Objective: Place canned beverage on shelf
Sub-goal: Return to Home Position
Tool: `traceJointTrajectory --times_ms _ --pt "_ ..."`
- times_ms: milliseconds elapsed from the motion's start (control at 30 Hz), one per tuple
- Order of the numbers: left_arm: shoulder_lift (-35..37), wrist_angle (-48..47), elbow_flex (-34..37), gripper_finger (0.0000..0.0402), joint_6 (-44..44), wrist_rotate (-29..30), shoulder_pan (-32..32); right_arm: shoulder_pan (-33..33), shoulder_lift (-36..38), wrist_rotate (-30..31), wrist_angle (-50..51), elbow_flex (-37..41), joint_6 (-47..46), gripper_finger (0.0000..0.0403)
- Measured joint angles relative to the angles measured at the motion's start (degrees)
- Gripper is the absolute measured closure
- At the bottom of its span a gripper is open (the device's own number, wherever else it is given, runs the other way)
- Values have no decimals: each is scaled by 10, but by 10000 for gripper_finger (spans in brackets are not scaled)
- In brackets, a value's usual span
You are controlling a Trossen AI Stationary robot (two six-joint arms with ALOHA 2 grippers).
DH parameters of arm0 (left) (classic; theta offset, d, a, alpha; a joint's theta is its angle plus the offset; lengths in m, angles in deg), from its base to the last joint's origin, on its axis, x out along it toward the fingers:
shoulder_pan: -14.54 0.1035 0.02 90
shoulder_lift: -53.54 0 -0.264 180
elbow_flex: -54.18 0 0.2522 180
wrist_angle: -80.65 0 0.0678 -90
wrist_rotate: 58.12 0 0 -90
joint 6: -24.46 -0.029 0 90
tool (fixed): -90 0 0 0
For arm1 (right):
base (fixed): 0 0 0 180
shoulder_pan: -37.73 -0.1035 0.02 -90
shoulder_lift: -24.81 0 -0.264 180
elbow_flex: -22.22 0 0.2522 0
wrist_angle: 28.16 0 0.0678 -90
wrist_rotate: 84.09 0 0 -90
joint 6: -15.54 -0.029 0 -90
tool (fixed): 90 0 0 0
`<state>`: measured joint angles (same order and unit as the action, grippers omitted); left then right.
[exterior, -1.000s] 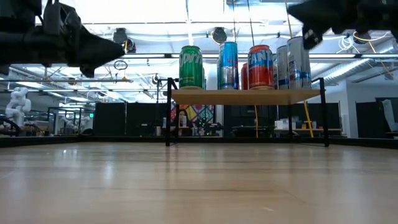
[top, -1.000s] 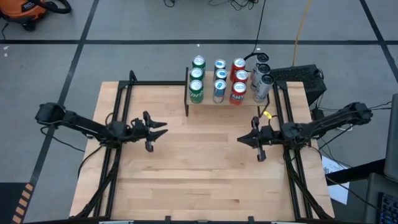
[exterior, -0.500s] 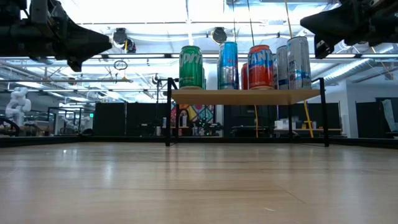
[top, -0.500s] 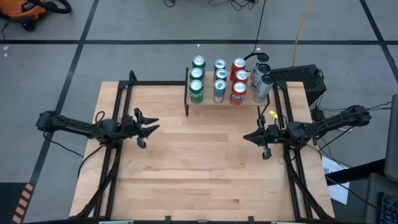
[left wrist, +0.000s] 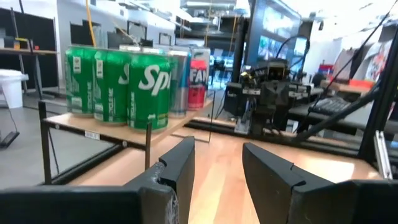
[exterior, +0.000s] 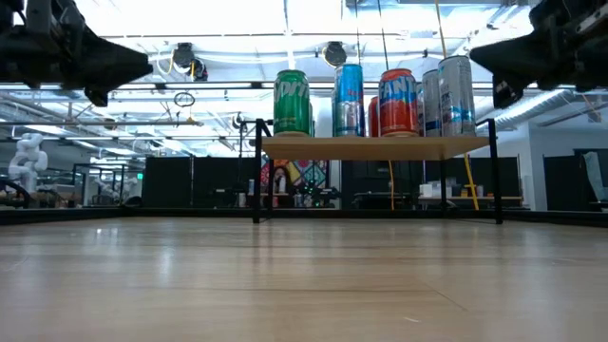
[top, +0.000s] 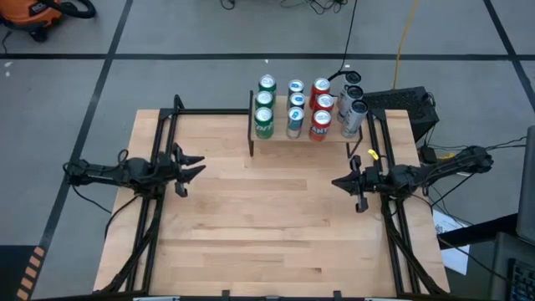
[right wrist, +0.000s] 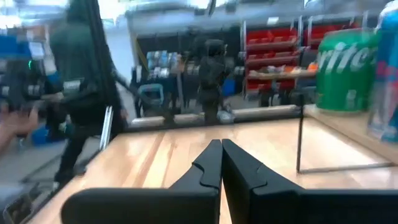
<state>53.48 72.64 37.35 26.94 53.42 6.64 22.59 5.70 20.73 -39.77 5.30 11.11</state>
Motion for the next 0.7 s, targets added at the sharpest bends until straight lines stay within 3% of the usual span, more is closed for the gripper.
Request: traceJointTrajectory --times_ms 67,700 --pt "0 -16 1 263 4 1 1 0 5 5 -40 20 -1 403" --pt "0 -15 27 263 32 -5 0 0 14 6 3 22 -8 403"
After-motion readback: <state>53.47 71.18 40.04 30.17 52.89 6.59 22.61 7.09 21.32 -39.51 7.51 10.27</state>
